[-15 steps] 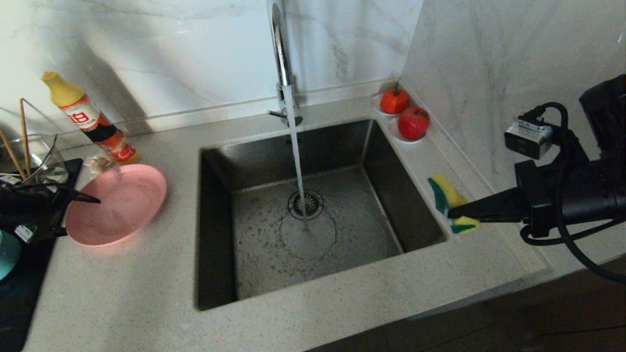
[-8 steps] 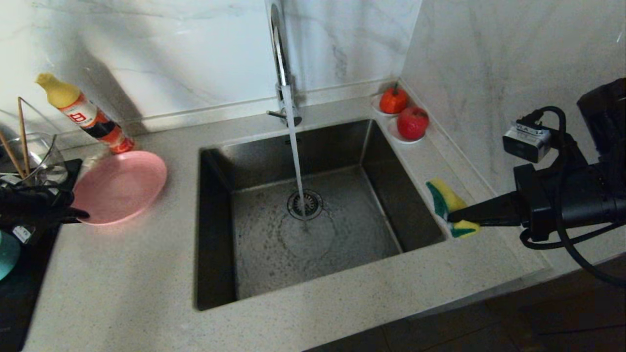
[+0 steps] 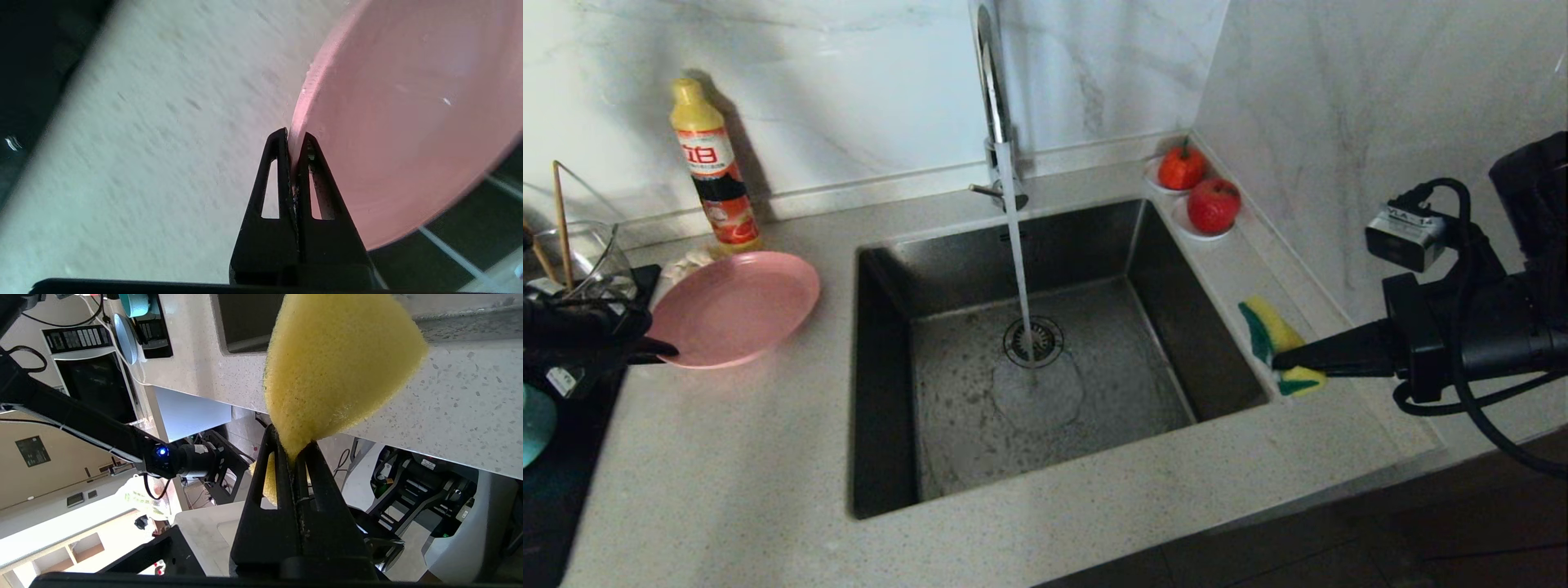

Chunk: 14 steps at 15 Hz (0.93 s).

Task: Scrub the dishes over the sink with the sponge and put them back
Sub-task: Wash the plate

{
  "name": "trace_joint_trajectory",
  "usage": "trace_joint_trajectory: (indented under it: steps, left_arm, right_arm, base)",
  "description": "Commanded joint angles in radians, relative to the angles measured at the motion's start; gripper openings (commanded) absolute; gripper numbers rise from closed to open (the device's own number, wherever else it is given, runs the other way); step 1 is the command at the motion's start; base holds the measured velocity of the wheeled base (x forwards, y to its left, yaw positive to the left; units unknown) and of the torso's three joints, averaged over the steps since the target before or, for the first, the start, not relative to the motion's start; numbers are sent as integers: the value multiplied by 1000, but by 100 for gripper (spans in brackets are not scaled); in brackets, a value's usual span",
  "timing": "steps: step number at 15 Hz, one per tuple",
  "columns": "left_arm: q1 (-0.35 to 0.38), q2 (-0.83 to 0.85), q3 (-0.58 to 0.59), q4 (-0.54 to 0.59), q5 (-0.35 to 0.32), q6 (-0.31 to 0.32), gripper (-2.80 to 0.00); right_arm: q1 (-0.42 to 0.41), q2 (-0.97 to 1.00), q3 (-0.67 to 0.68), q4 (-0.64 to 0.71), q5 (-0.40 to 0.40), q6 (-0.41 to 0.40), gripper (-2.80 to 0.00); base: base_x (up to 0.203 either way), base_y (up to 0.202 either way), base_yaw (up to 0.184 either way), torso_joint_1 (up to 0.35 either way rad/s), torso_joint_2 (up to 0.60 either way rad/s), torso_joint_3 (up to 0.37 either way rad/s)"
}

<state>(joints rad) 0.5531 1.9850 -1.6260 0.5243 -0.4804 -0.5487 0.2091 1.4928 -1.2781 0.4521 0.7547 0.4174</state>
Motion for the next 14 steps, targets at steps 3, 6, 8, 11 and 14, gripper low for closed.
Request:
trace_joint_trajectory:
  steps: [3, 6, 8, 11, 14]
  left_arm:
    - [-19, -60, -14, 61, 6, 5, -280]
    - [-9, -41, -11, 66, 79, 39, -280]
    - [-9, -38, -11, 67, 80, 39, -280]
    - [-10, -46, -3, 62, 74, 37, -280]
    - [-12, -49, 3, 63, 71, 32, -280]
  right_arm:
    - [1, 1, 0, 2, 5, 2, -280]
    - [1, 0, -1, 2, 5, 3, -280]
    - [1, 0, -1, 2, 5, 1, -280]
    - [-1, 1, 0, 2, 3, 0, -280]
    - [-1, -5, 8, 2, 3, 0, -280]
  base:
    - [0, 0, 0, 0, 0, 0]
    - [0, 0, 0, 0, 0, 0]
    - [0, 0, 0, 0, 0, 0]
    - [0, 0, 0, 0, 0, 0]
    - [0, 0, 0, 0, 0, 0]
